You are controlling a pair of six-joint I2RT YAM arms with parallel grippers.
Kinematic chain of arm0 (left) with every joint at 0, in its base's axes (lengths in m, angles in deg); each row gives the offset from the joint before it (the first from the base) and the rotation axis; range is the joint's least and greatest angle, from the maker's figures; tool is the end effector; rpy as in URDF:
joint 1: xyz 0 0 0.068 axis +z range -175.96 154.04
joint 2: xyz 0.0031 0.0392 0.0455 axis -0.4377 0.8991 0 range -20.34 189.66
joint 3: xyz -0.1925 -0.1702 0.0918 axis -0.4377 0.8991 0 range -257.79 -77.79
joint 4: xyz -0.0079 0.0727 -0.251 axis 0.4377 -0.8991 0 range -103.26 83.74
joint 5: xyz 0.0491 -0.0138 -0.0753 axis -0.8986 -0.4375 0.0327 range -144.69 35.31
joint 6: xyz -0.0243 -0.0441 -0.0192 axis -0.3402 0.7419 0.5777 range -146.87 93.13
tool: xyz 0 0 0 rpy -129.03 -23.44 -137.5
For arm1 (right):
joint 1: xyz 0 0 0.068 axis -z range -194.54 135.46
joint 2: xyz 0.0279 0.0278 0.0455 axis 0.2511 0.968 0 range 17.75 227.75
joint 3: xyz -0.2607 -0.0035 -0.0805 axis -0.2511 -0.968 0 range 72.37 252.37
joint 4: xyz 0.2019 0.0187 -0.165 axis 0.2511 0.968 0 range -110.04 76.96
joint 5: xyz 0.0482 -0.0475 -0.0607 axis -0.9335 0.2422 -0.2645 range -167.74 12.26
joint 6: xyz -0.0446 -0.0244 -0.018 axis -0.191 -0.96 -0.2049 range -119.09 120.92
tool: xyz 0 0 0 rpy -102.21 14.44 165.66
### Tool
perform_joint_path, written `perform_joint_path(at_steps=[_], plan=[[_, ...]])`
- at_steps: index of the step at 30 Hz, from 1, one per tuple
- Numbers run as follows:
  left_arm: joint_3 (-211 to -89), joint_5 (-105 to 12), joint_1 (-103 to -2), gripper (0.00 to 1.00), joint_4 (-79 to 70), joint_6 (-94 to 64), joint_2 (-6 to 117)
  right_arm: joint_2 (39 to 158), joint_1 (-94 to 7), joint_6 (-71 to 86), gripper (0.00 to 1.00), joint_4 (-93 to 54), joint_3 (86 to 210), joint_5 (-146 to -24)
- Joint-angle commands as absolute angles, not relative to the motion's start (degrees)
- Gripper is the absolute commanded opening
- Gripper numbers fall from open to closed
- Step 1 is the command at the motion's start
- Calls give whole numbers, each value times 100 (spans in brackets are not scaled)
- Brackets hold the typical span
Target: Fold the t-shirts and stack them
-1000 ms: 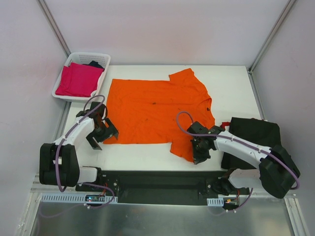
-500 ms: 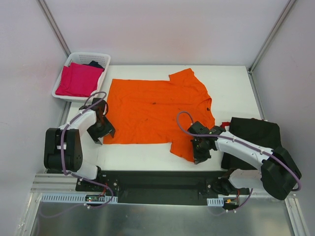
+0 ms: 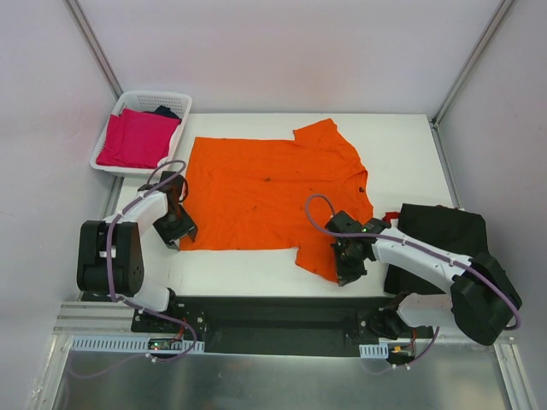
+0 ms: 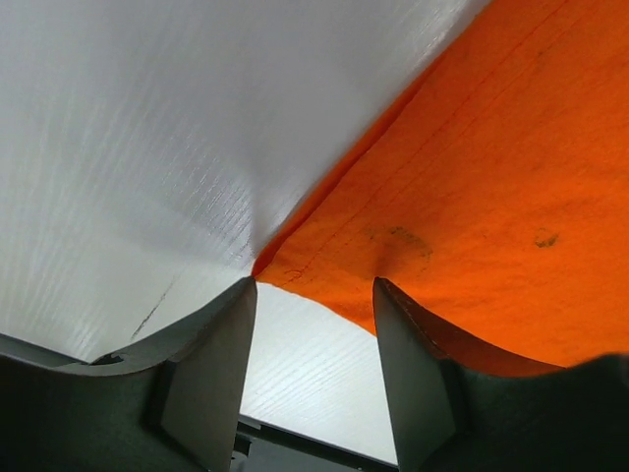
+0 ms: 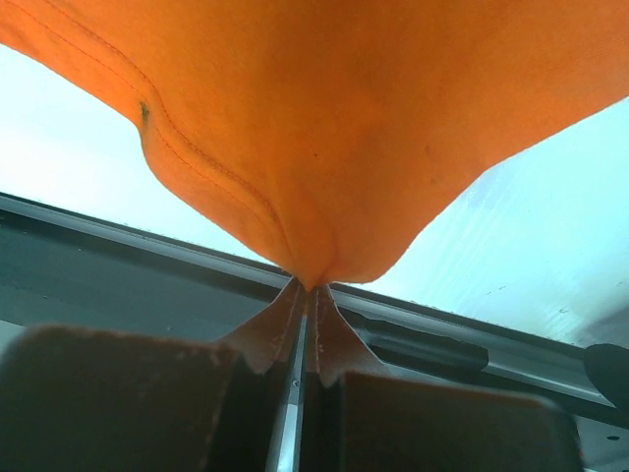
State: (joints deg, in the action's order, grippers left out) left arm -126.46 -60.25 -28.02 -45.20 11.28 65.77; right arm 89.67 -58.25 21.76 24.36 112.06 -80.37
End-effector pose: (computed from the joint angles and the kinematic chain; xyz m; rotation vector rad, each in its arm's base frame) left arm 0.2588 -0.0058 0.1693 -0.9097 2.7383 0.0133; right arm 0.1453 0.1412 0.1779 -0.5943 2.8987 0.2426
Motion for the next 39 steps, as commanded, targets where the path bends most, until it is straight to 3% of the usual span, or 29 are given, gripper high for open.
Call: perform_joint_path(at_steps=[1,12,26,35,39], plan=[[-12368,-6181,-2666,51,-4563,1251,6238,8991,-5805,2078,1,2628,11342,-8037],[-11928,-6163,-2271,53,-4476,1145,5920,8912,-5805,2060,1,2672,11281,-8020],[-12270,-5760,-2218,49,-4089,935,6605,8806,-5778,2034,1,2804,11263,-7941],[-12552,-5513,-2218,38,-3983,688,6817,8929,-5761,2008,1,2795,11342,-7949],[-12534,-5495,-2218,20,-3983,671,6738,8999,-5761,2008,1,2804,11403,-7958]])
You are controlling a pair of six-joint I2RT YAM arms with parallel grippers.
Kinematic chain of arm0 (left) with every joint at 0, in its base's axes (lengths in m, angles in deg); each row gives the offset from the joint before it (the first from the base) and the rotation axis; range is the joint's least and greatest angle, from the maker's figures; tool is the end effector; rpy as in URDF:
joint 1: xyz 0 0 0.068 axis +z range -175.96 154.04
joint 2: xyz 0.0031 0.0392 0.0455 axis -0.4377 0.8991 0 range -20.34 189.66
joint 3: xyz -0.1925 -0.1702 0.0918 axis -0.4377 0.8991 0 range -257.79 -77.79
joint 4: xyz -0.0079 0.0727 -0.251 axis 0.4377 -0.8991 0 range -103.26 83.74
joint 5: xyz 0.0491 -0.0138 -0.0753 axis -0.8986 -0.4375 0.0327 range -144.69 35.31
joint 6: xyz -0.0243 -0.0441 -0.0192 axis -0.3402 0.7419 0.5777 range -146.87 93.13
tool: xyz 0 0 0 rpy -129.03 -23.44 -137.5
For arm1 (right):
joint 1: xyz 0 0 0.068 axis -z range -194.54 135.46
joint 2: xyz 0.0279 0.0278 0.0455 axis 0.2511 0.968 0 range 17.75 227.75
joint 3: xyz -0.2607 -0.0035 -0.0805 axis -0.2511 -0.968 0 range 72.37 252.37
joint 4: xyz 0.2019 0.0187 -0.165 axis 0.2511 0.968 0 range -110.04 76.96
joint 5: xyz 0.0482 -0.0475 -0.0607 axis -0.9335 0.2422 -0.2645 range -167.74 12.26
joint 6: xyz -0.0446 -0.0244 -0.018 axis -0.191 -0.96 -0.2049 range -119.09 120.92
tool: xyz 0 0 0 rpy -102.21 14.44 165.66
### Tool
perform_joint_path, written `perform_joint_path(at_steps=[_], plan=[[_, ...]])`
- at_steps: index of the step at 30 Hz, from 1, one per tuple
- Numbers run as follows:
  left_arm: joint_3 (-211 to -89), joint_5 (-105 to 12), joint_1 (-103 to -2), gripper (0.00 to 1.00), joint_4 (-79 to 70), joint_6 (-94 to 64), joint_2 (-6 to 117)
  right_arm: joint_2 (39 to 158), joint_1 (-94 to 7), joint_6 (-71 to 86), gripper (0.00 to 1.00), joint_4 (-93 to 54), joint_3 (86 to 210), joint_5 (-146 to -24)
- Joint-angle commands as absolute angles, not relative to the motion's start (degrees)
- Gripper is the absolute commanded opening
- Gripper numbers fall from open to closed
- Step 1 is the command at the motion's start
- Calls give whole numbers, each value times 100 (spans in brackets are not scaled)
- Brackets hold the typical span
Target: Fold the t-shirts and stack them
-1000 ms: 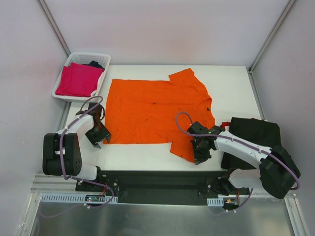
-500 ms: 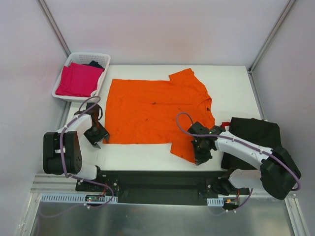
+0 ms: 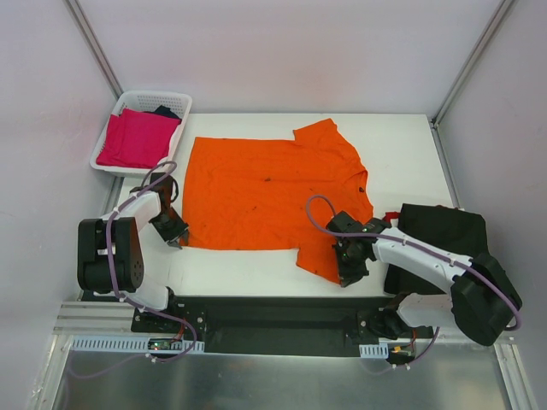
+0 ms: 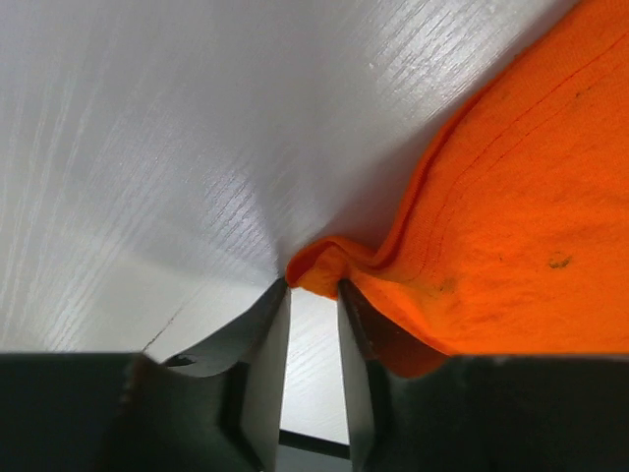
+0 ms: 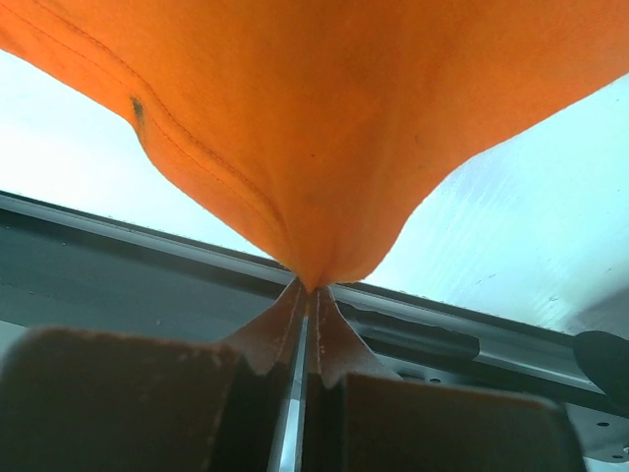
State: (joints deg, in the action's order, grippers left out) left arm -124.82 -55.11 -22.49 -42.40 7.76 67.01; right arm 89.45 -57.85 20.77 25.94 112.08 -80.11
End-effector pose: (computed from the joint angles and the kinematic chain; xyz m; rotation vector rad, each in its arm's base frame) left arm 0.2585 0.0160 0.1580 -0.9513 2.7512 -0.0824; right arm 0.1441 0.1379 0.1780 -0.6113 2.9132 0.2167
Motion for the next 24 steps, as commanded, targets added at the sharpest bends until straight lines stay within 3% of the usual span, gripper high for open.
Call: perform_joint_path(at_steps=[1,6,10,24], plan=[[-12525,-5504,-2218,17,-3983,671,6738,9026,-5752,1999,1,2786,11412,-7949],[-12490,-5512,-2218,12,-3983,618,6764,9035,-5761,2051,1,2777,11412,-7967],[-12464,-5521,-2218,0,-4001,574,6703,8991,-5752,2095,1,2760,11360,-7993],[-12877,-5205,-2227,0,-4572,618,5912,8894,-5743,2069,1,2970,11754,-7818]])
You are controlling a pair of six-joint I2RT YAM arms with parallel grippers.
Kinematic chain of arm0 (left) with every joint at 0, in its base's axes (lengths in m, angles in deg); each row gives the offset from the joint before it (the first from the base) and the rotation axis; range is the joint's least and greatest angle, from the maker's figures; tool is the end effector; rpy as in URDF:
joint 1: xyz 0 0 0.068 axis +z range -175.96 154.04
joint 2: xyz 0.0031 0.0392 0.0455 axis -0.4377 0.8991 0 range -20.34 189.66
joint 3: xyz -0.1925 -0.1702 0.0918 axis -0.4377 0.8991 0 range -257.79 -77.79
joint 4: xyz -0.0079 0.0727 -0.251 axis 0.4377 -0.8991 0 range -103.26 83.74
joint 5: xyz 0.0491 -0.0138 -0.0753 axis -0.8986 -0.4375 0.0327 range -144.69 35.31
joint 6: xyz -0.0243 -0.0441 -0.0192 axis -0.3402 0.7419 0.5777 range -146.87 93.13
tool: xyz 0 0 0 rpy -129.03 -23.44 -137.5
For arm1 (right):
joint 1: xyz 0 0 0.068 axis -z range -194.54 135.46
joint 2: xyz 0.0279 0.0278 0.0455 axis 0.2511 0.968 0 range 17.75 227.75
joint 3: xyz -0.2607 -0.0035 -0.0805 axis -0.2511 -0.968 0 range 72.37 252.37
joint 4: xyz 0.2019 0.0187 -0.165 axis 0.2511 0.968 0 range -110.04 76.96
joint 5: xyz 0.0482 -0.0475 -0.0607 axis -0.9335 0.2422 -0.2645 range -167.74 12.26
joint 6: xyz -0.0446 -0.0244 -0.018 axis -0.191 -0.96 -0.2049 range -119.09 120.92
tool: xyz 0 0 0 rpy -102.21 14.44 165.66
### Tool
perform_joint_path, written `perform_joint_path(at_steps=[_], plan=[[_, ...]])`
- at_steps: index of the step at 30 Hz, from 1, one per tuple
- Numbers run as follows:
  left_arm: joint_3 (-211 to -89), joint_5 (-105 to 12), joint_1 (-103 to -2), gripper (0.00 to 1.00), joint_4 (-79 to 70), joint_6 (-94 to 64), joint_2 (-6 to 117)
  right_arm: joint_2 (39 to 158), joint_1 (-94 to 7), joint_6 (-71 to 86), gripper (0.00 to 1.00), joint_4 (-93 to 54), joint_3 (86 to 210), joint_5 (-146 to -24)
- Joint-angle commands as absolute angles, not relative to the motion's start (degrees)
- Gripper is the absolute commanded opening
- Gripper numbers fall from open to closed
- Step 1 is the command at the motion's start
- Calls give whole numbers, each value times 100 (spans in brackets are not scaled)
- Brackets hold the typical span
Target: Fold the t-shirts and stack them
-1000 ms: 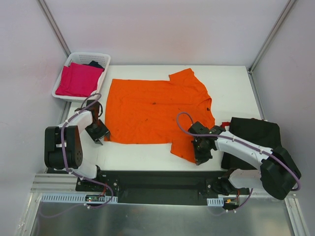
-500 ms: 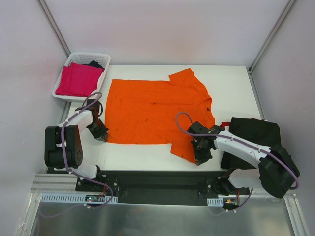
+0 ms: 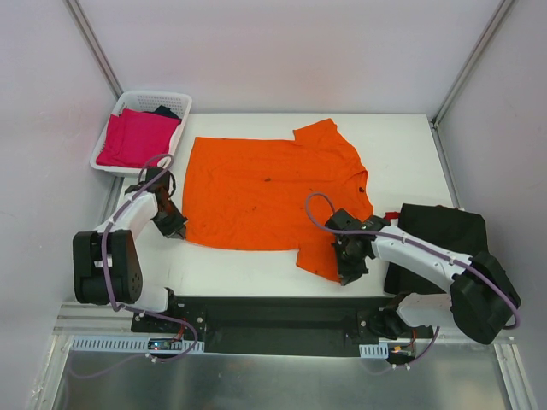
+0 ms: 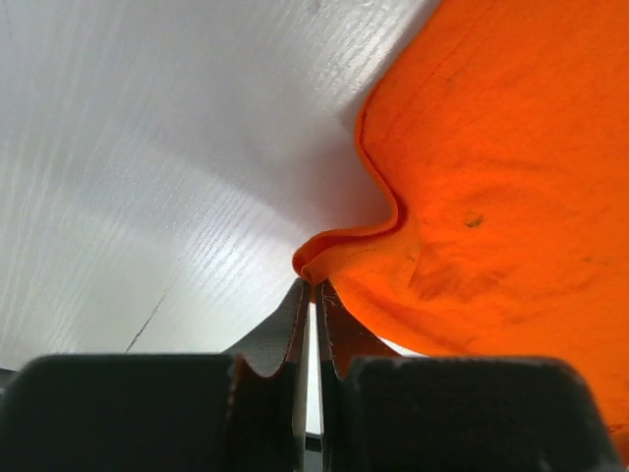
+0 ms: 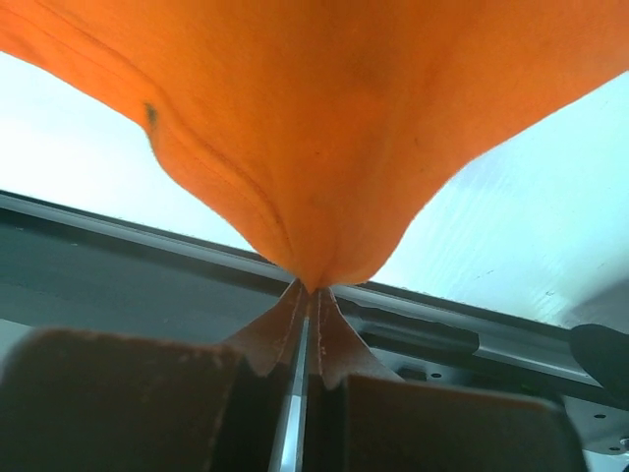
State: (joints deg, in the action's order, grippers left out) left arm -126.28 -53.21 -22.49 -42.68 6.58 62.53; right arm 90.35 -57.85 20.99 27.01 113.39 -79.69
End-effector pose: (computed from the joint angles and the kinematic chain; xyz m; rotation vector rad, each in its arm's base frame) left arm 0.2589 0.0148 0.1832 -0.8872 2.6772 -0.1584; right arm 0.1467 0.1399 0.1808 -0.6058 2.9219 0.1993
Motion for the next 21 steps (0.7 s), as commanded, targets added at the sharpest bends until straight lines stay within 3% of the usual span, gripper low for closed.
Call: perform_joint_path(at_steps=[1,21], plan=[[-12920,-5205,-2218,0,-4607,609,5877,8903,-5735,2052,1,3040,11816,-7809],[-13658,-5179,-2235,0,-5319,486,5683,9465,-4136,804,1,3551,13293,-7721]])
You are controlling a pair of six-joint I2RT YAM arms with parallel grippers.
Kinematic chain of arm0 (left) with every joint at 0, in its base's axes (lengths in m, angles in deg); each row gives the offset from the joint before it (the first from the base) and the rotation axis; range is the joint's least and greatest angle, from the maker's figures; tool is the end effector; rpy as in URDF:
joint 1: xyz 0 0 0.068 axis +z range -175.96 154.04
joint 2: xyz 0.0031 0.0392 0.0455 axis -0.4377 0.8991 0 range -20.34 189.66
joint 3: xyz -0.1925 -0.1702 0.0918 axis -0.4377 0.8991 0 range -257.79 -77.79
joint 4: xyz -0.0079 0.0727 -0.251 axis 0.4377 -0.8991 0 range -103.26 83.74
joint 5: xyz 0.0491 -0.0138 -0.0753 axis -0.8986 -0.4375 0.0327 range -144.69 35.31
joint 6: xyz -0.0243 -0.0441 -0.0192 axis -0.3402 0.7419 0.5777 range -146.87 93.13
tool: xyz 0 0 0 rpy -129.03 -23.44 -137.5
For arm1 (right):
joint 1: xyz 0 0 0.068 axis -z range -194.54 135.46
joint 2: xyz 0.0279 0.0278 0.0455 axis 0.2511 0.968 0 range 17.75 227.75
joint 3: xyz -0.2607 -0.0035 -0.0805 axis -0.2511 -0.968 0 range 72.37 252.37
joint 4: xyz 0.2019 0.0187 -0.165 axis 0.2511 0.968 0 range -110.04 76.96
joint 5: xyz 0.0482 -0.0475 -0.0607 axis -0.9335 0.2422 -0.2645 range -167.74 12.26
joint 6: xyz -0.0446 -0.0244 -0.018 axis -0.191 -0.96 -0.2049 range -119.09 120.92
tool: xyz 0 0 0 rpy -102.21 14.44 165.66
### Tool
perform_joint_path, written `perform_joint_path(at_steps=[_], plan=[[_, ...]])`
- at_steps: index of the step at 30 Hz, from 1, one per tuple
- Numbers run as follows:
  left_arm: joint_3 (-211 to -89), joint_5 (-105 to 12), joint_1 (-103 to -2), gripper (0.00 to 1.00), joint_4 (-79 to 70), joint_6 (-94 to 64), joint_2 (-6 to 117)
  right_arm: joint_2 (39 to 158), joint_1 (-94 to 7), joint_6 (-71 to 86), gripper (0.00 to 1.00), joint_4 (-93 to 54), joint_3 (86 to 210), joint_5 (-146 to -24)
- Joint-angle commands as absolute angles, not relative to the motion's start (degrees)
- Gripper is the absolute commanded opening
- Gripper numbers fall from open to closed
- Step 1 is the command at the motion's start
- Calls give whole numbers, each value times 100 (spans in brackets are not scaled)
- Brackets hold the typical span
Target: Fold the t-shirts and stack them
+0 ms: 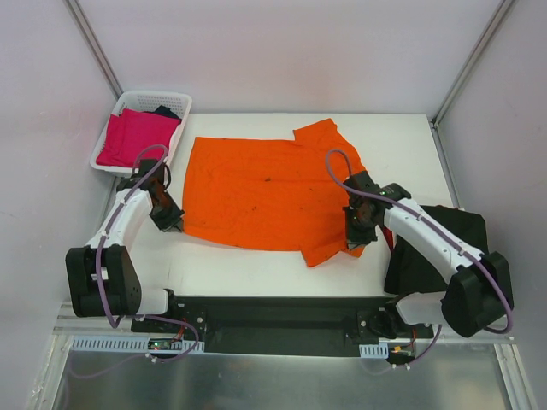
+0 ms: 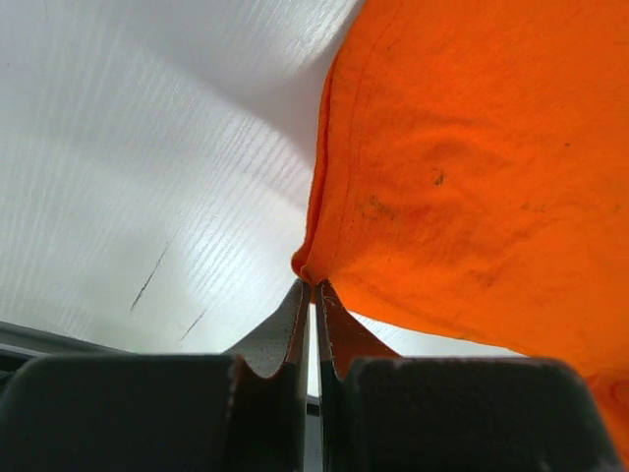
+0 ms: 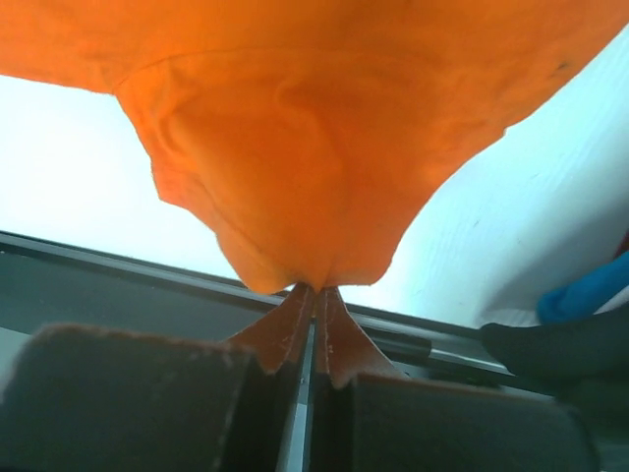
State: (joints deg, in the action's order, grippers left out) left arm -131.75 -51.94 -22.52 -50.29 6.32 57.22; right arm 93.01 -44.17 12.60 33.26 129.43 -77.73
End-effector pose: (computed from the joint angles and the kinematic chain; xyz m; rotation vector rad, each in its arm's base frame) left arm 0.2529 0.0135 0.2270 -0.8577 2.6332 -0.2047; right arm 0.2078 0.1182 0.2453 -0.4421 2.8002 0.1627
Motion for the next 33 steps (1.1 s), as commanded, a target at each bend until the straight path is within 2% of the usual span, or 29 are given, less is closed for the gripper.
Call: perform_joint_path(at_steps=[1,16,26,33], plan=[[-13729,-5170,-2235,0,-5337,486,5726,9570,-4083,743,1,3542,13337,-7721],[-14889,-4994,-2306,0,-5539,477,7009,10651,-3072,188,1,3419,14461,-8336],[-15926,-4898,-2367,0,-5627,758,7449,11442,-2553,127,1,3463,15411,-8846],[-16085,-5020,-2490,0,-5680,908,7563,11812,-2518,188,1,3261,15674,-9136]])
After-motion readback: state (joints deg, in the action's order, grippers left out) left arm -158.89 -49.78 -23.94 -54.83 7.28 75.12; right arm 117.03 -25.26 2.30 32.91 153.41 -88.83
